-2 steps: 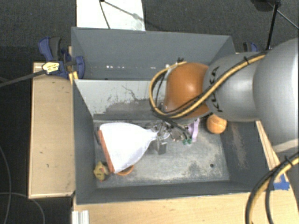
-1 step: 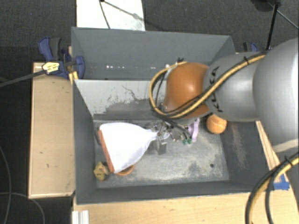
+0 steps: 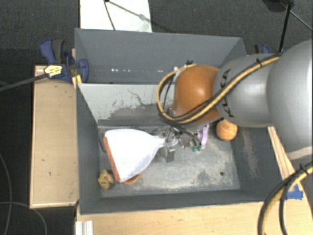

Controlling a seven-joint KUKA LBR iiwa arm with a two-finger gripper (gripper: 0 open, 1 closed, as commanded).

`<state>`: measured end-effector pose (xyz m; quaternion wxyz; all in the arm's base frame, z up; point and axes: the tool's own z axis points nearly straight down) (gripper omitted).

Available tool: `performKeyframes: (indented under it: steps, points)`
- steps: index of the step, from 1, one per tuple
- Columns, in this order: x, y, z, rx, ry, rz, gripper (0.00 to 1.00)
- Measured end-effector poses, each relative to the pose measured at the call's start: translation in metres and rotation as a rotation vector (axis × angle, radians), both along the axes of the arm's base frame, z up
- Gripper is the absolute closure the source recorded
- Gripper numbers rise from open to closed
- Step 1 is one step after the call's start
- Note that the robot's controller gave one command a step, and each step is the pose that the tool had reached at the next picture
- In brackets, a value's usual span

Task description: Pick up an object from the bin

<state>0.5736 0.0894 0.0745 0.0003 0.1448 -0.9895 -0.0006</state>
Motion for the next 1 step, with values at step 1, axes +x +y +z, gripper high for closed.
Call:
performKeyframes:
  steps: [1]
  points:
    - [-0.0005,0.0000,0.0135,-0.001,0.002,-0.001,1.00]
